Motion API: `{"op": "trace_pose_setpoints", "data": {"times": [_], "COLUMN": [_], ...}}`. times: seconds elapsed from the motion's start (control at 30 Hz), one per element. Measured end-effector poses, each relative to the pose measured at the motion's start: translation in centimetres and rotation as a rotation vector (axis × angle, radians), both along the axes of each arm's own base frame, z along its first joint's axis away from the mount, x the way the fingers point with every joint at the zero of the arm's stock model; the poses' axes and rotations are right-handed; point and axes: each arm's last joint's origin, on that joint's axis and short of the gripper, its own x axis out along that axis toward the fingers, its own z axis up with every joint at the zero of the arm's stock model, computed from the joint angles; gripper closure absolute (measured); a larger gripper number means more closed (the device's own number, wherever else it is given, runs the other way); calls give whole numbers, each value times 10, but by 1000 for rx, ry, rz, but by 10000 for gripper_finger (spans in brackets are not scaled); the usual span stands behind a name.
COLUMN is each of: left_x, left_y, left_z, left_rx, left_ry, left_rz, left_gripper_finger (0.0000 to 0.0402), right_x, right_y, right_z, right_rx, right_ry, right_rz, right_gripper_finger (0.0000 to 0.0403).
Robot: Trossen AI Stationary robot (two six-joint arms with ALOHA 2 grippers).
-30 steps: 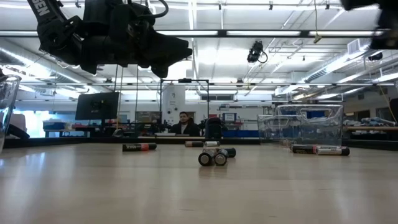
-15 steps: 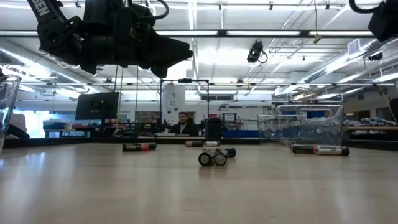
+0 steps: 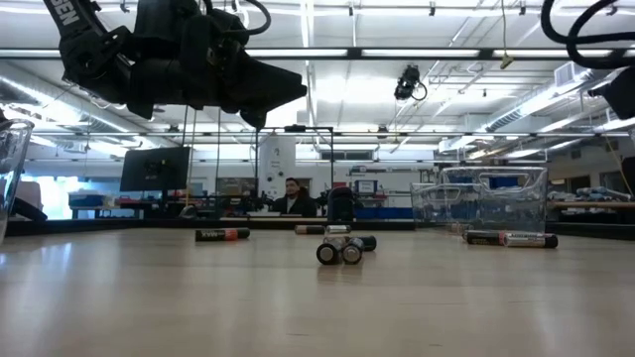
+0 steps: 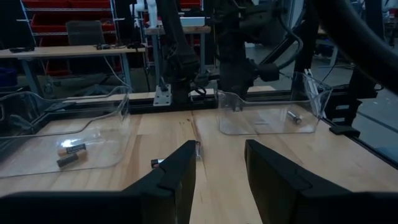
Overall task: Sort batteries
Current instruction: Put the white battery into the bottom right transparent bin, then put the orange battery into the bottom left transparent bin
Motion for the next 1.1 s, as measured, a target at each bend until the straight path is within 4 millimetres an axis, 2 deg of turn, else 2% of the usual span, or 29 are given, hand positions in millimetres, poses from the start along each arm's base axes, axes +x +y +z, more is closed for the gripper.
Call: {"op": "trace_pose_setpoints", "data": {"times": [0.23,0.5,0.7,0.9,1.0,1.1], "left_x": [0,0,0,0,0,0], "left_y": [0,0,0,1,1,1], "left_z": [0,0,0,-2,-2,-2], "left_rx": [0,0,0,-1,-1,-1], "left_ry": [-1,-1,0,19,21,25], "left_rz": [3,12,15,22,30,41], "left_gripper_finger": [256,256,256,256,256,257], "right_x": [-1,4,3,9,16,27], "right_y": [3,6,4,-4,-9,-15], "right_z": [-4,16,32,77,103,121], "right_rx": [-38,-18,-71,-111,-137,-177], "right_ry": [19,-15,19,51,-23,-182], "right_rz": [23,39,35,-11,-8,17], "right_gripper_finger": [335,296,292,294,306,324]}}
